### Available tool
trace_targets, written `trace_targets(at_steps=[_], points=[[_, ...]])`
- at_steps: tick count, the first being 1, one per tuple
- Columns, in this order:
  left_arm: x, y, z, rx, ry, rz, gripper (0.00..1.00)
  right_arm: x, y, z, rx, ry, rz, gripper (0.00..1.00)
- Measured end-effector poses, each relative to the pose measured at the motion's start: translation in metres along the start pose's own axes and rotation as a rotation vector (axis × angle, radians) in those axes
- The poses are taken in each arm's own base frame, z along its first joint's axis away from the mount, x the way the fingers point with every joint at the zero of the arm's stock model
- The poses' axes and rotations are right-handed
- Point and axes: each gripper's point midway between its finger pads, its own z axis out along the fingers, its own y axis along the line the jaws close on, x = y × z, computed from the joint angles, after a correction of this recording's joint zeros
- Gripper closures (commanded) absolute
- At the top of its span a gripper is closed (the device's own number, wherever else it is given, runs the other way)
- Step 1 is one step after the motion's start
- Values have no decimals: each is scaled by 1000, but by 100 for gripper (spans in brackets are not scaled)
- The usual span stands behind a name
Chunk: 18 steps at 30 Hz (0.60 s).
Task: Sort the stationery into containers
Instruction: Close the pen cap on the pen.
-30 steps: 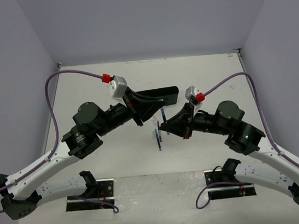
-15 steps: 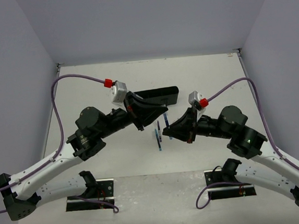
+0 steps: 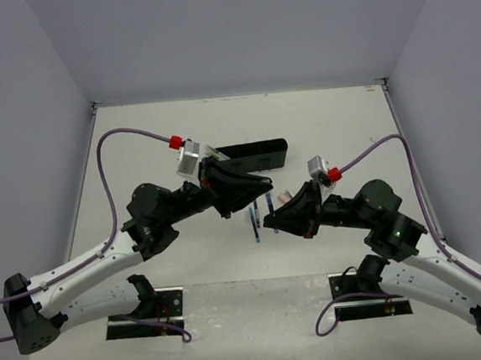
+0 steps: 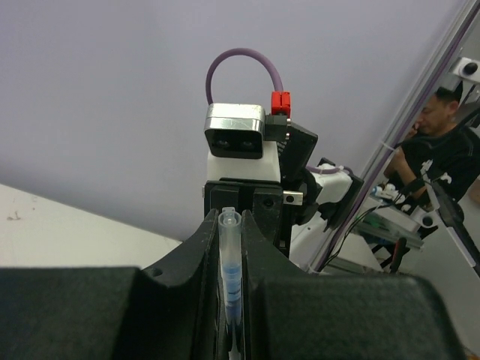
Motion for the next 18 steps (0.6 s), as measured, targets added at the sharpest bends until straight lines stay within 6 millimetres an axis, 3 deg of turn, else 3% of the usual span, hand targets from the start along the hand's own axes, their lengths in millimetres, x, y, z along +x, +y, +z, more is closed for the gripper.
trace_targets(at_steps=[8,18], points=[[14,18,-12,-39,-88,-74,100,11,-9,6,34,63,87,100],[17,40,-24,-170,-124,-83,100,18,-28,17,73,121,145,100]])
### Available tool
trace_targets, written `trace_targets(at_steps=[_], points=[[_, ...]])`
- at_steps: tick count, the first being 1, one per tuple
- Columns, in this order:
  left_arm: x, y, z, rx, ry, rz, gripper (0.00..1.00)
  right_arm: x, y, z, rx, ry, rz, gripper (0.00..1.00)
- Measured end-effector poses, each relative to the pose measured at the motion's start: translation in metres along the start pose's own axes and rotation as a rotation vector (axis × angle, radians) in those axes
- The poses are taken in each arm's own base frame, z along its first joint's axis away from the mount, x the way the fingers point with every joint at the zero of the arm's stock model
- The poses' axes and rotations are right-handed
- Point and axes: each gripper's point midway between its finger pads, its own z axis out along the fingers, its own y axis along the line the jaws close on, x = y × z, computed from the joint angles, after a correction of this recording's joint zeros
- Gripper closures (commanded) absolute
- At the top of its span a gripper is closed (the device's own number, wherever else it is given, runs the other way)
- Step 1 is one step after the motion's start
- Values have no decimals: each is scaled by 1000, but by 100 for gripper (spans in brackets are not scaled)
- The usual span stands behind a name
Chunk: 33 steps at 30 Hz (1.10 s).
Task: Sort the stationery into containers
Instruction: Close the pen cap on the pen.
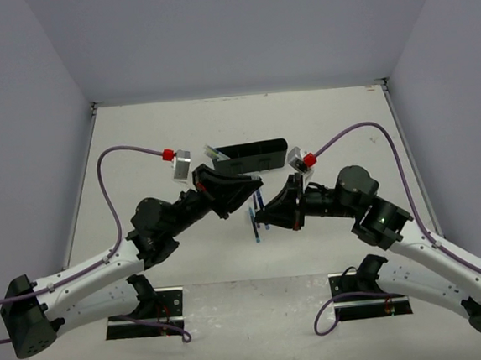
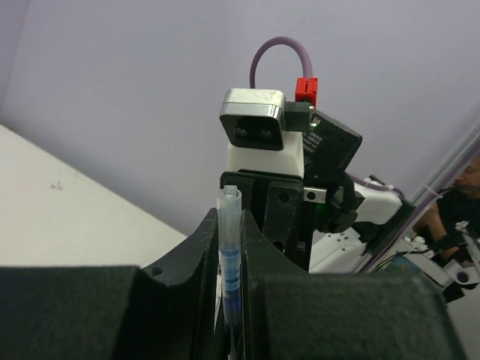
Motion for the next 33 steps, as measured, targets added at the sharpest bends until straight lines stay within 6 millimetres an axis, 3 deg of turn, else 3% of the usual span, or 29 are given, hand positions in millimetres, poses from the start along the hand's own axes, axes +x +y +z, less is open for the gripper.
trace_targets(at_steps=[14,16,17,22,33], points=[[-15,-2,12,-146,166,138,100,-8,-11,10,-4,-79,-126,99],[-15,-3,12,-153,187,149,100,-8,-11,11,-11,-94,-136,87],[-15,-3,13,-156,196,154,100,-8,-11,11,-15,-101,-141,74],[-15,-10,16,-134,220,157,100,-2,-13,11,-24,-104,-151,57],[-9,-19,17,-68,244,181,100,1,-15,9,-6,-88,-151,55]])
